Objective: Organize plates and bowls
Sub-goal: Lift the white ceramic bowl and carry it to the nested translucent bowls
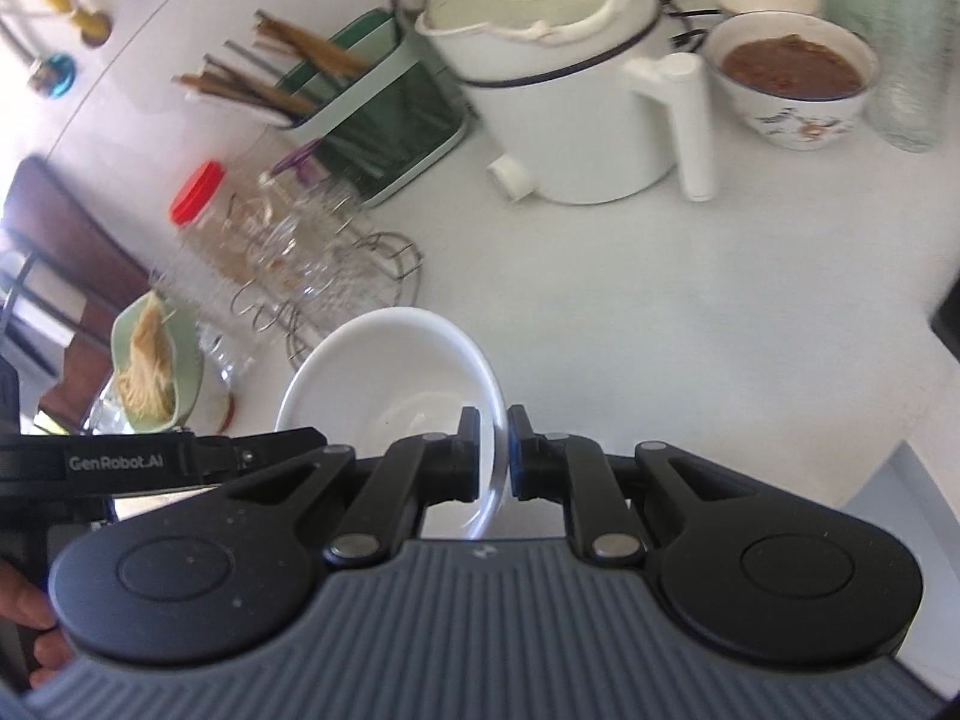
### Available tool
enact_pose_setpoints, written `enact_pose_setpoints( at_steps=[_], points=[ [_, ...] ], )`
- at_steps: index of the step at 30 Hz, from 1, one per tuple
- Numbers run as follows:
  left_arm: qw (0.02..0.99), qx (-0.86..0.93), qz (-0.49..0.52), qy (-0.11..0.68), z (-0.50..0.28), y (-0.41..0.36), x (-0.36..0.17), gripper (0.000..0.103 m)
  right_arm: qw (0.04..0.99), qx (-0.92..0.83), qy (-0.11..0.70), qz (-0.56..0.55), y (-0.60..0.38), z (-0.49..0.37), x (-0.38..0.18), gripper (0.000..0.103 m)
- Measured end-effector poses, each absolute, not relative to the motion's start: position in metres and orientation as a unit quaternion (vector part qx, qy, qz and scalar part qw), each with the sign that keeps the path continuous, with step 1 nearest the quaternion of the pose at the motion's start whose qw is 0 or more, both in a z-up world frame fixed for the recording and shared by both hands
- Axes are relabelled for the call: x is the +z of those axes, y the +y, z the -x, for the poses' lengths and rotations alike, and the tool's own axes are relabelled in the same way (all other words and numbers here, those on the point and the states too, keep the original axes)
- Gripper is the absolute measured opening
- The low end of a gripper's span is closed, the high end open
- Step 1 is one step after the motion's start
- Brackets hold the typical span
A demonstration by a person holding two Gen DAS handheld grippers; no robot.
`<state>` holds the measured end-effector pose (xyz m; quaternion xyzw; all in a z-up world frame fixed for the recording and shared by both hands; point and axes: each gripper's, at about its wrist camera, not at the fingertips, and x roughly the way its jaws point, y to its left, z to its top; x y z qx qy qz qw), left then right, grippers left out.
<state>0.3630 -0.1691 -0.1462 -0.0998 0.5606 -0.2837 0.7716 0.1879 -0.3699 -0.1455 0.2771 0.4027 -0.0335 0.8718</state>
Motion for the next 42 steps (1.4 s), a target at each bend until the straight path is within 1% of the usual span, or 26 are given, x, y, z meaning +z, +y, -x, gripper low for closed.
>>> enact_pose_setpoints(
  at_steps=[5, 14, 20, 26, 27, 29, 31, 32, 35, 37, 39, 42],
  points=[
    [0.788, -0.253, 0.111, 0.55, -0.359, -0.147, -0.145, 0.009, 0.871, 0.002, 0.42, -0.254, -0.354, -0.205, -0.147, 0.013],
    [0.794, -0.198, 0.129, 0.56, -0.353, -0.108, -0.159, 0.011, 0.86, 0.069, 0.462, -0.204, -0.317, -0.232, -0.159, 0.013],
    [0.791, -0.177, 0.133, 0.57, -0.35, -0.098, -0.171, 0.011, 0.847, 0.08, 0.494, -0.182, -0.303, -0.244, -0.173, 0.013],
    [0.785, -0.169, 0.139, 0.58, -0.348, -0.091, -0.181, 0.011, 0.841, 0.088, 0.504, -0.174, -0.298, -0.248, -0.178, 0.014],
    [0.784, -0.168, 0.14, 0.581, -0.348, -0.09, -0.181, 0.011, 0.841, 0.089, 0.505, -0.174, -0.298, -0.248, -0.179, 0.014],
    [0.783, -0.169, 0.144, 0.581, -0.35, -0.089, -0.182, 0.011, 0.839, 0.094, 0.507, -0.173, -0.298, -0.251, -0.181, 0.023],
    [0.783, -0.17, 0.147, 0.58, -0.351, -0.089, -0.181, 0.011, 0.84, 0.1, 0.504, -0.174, -0.296, -0.253, -0.181, 0.04],
    [0.783, -0.169, 0.145, 0.581, -0.352, -0.089, -0.181, 0.011, 0.842, 0.102, 0.5, -0.175, -0.296, -0.253, -0.181, 0.042],
    [0.781, -0.168, 0.148, 0.583, -0.354, -0.088, -0.182, 0.011, 0.845, 0.094, 0.494, -0.182, -0.299, -0.255, -0.181, 0.042],
    [0.779, -0.165, 0.15, 0.586, -0.355, -0.088, -0.183, 0.015, 0.848, 0.092, 0.485, -0.193, -0.303, -0.255, -0.178, 0.042],
    [0.781, -0.162, 0.15, 0.585, -0.356, -0.087, -0.183, 0.024, 0.853, 0.086, 0.477, -0.196, -0.307, -0.254, -0.176, 0.042],
    [0.777, -0.162, 0.152, 0.588, -0.358, -0.086, -0.185, 0.03, 0.851, 0.066, 0.478, -0.208, -0.314, -0.256, -0.178, 0.042]
  ],
)
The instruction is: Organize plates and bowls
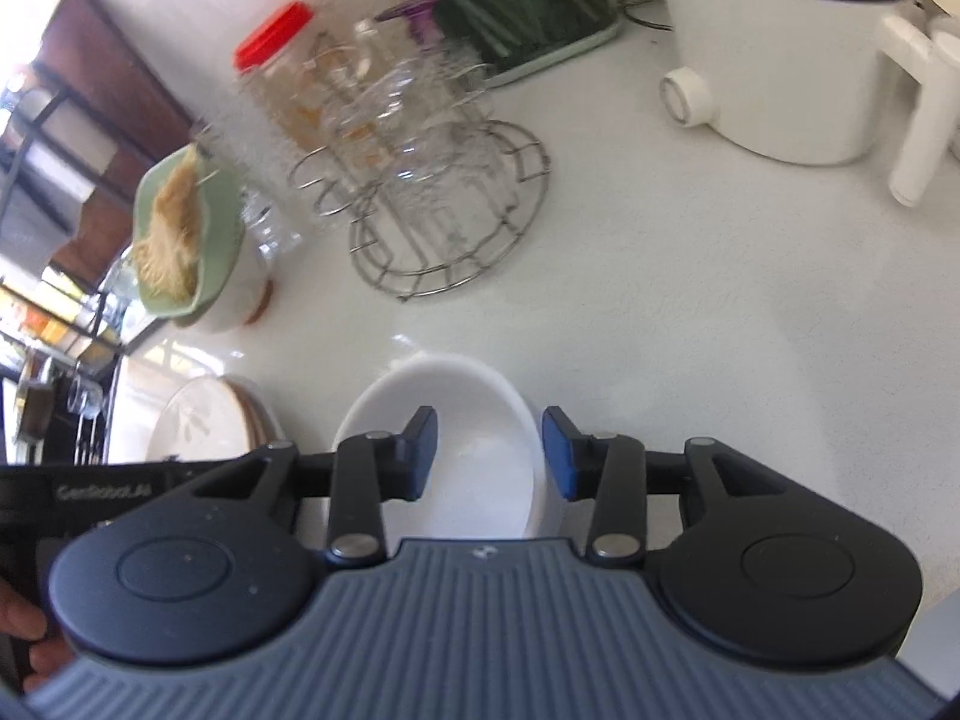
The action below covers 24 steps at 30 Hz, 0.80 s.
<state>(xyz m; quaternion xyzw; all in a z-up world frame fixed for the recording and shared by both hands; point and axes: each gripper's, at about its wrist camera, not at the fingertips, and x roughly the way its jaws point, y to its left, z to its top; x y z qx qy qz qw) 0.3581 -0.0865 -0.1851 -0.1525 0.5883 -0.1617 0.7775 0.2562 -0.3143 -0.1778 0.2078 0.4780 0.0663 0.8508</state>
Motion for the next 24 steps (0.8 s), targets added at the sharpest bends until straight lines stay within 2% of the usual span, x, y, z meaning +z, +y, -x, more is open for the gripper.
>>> enact_pose_setpoints(
  at_steps=[6, 9, 17, 20, 22, 24],
  points=[
    [0.767, -0.173, 0.156, 0.597, -0.362, -0.092, -0.191, 0.038, 0.837, 0.038, 0.491, -0.239, -0.328, -0.259, -0.19, 0.042],
    [0.757, -0.185, 0.154, 0.608, -0.364, -0.098, -0.198, 0.048, 0.819, 0.038, 0.508, -0.265, -0.333, -0.26, -0.203, 0.042],
    [0.737, -0.19, 0.151, 0.631, -0.366, -0.107, -0.222, 0.049, 0.781, 0.052, 0.535, -0.318, -0.335, -0.26, -0.23, 0.041],
    [0.73, -0.192, 0.154, 0.638, -0.368, -0.109, -0.229, 0.049, 0.778, 0.057, 0.539, -0.318, -0.33, -0.259, -0.233, 0.034],
    [0.73, -0.191, 0.148, 0.639, -0.368, -0.11, -0.231, 0.049, 0.776, 0.059, 0.542, -0.318, -0.329, -0.259, -0.235, 0.026],
    [0.733, -0.193, 0.139, 0.637, -0.369, -0.112, -0.23, 0.049, 0.773, 0.062, 0.541, -0.325, -0.332, -0.258, -0.236, 0.024]
  ],
)
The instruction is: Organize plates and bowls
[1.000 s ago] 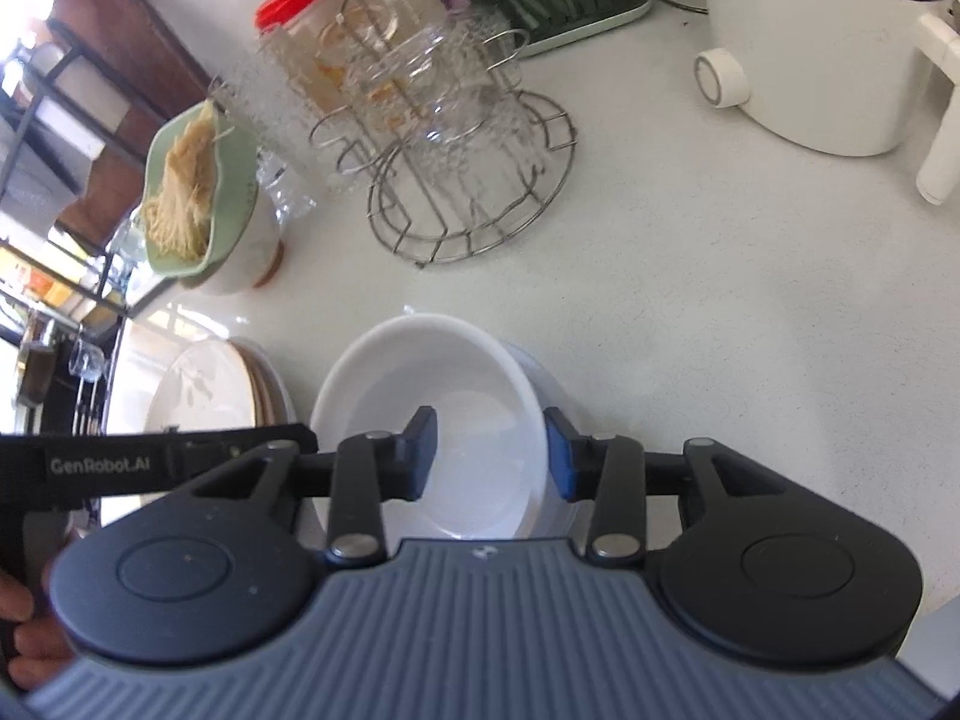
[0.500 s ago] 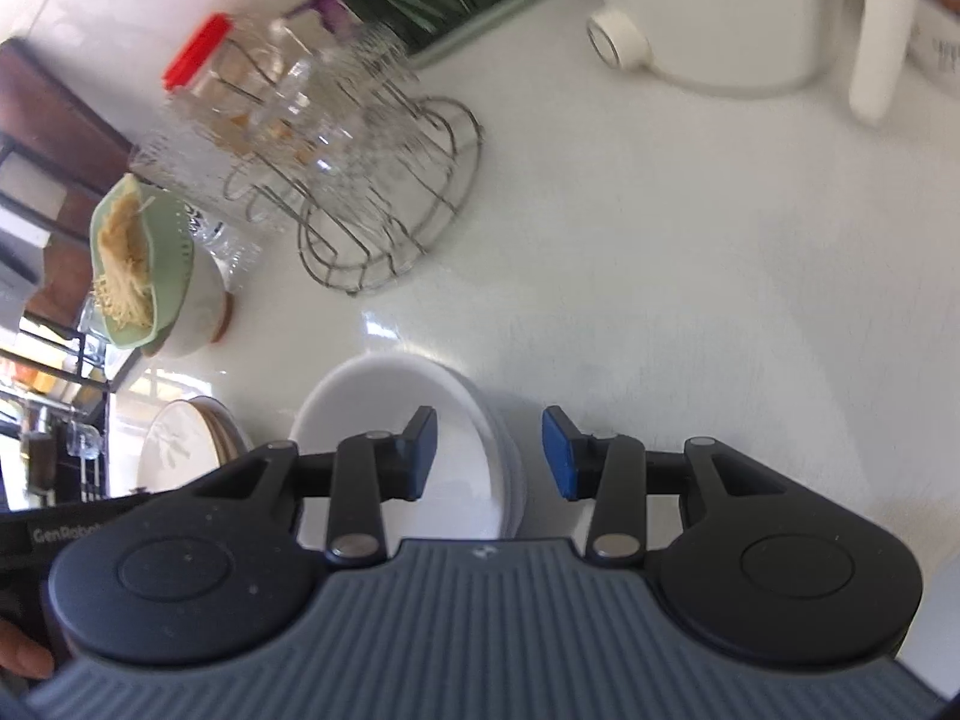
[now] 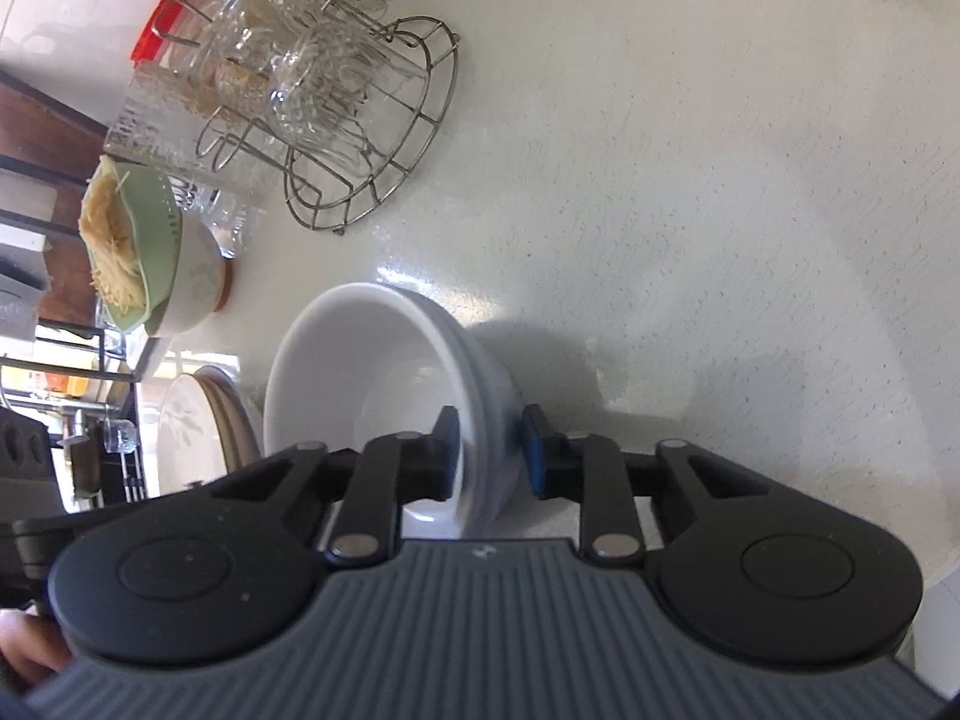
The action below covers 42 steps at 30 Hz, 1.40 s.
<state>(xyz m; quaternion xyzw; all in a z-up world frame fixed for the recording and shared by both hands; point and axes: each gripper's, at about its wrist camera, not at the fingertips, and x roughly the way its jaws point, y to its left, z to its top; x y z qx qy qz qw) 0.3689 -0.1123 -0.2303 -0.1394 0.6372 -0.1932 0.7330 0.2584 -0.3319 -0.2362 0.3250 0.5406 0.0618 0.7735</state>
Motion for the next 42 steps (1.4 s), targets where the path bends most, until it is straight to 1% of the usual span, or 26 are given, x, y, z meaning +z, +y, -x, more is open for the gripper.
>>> enact_pose_setpoints(
  at_steps=[6, 9, 14, 19, 22, 24, 30, 42],
  points=[
    [0.729, -0.203, 0.139, 0.639, -0.371, -0.116, -0.233, 0.049, 0.773, 0.059, 0.535, -0.335, -0.34, -0.254, -0.237, 0.023],
    [0.726, -0.207, 0.131, 0.643, -0.371, -0.121, -0.235, 0.049, 0.778, 0.057, 0.531, -0.331, -0.342, -0.251, -0.234, 0.017],
    [0.727, -0.221, 0.099, 0.643, -0.371, -0.134, -0.233, 0.049, 0.787, 0.048, 0.523, -0.325, -0.347, -0.244, -0.232, 0.017],
    [0.719, -0.222, 0.107, 0.65, -0.374, -0.137, -0.242, 0.048, 0.785, 0.042, 0.52, -0.334, -0.352, -0.241, -0.233, 0.017],
    [0.712, -0.221, 0.125, 0.654, -0.374, -0.133, -0.248, 0.044, 0.784, 0.041, 0.521, -0.336, -0.352, -0.24, -0.234, 0.017],
    [0.714, -0.218, 0.125, 0.654, -0.375, -0.132, -0.248, 0.035, 0.783, 0.042, 0.522, -0.336, -0.351, -0.24, -0.235, 0.017],
    [0.733, -0.21, 0.127, 0.634, -0.375, -0.125, -0.242, 0.029, 0.784, 0.045, 0.518, -0.339, -0.349, -0.239, -0.233, 0.017],
    [0.741, -0.212, 0.128, 0.624, -0.372, -0.118, -0.228, 0.028, 0.798, 0.049, 0.502, -0.329, -0.345, -0.236, -0.22, 0.017]
  ],
)
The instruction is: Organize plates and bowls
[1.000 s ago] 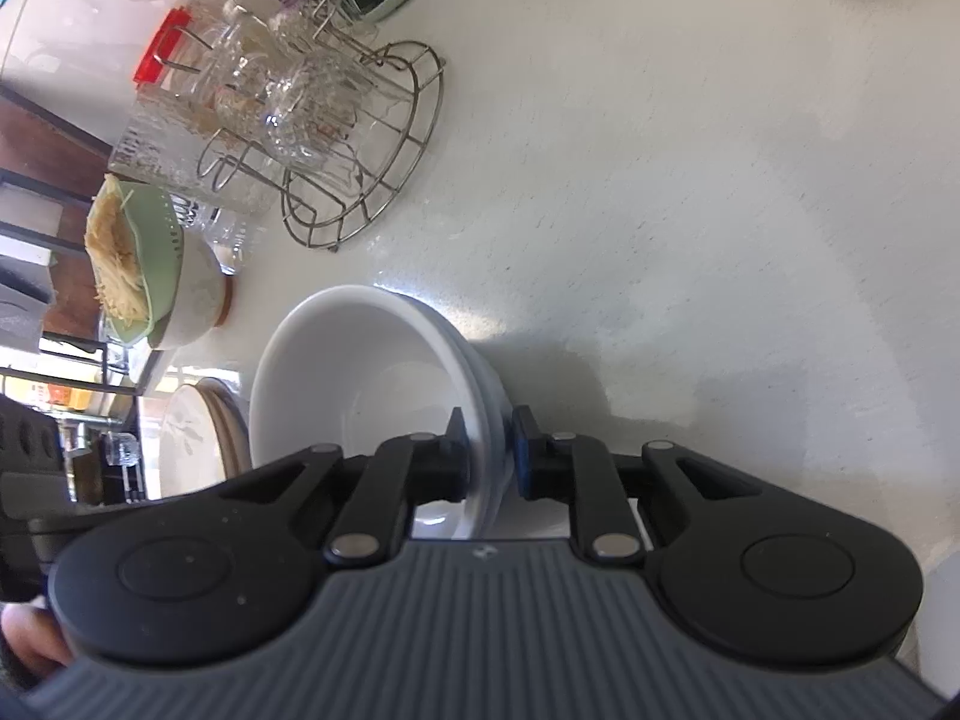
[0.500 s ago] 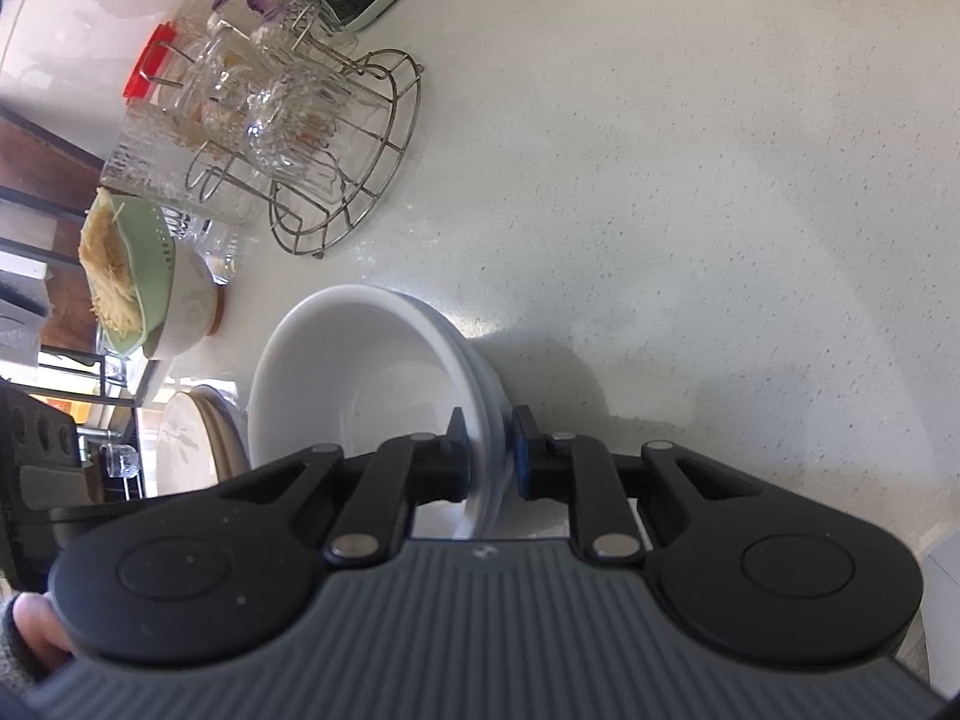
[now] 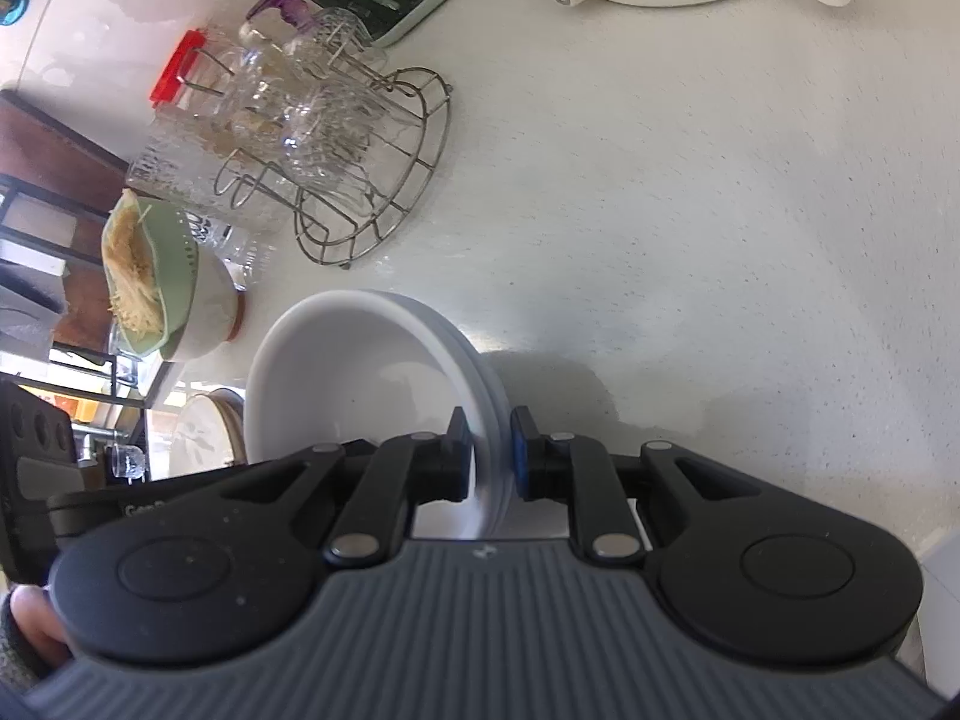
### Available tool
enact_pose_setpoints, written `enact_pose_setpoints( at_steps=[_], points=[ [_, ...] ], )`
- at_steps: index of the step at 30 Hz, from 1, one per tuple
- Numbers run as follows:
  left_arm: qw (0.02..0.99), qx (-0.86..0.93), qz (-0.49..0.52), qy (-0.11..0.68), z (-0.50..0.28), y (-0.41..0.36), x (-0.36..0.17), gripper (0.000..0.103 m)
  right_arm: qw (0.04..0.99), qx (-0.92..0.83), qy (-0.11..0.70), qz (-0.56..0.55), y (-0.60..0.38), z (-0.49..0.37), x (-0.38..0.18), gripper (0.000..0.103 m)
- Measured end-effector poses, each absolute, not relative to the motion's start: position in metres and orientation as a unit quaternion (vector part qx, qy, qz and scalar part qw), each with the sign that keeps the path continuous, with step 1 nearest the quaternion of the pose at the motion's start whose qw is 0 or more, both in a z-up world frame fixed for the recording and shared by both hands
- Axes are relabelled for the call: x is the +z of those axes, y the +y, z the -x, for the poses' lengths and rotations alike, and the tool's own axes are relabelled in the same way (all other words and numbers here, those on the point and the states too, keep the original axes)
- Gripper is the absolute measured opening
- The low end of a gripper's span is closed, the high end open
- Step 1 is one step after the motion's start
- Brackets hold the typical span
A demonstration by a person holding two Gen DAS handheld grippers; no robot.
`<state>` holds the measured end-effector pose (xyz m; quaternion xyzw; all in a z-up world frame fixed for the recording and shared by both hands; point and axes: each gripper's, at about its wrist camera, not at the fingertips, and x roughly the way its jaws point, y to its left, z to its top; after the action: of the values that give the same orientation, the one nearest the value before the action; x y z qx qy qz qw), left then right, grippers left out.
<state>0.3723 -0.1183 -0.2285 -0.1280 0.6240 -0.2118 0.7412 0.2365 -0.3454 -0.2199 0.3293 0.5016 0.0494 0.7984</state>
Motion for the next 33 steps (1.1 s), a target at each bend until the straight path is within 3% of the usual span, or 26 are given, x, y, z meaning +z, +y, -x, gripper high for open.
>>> enact_pose_setpoints(
  at_steps=[17, 33],
  points=[
    [0.77, -0.202, 0.134, 0.59, -0.369, -0.092, -0.168, 0.029, 0.822, 0.083, 0.459, -0.326, -0.329, -0.238, -0.178, 0.017],
    [0.786, -0.184, 0.157, 0.569, -0.352, -0.04, -0.149, 0.029, 0.831, 0.119, 0.453, -0.299, -0.285, -0.243, -0.159, 0.017]
  ],
)
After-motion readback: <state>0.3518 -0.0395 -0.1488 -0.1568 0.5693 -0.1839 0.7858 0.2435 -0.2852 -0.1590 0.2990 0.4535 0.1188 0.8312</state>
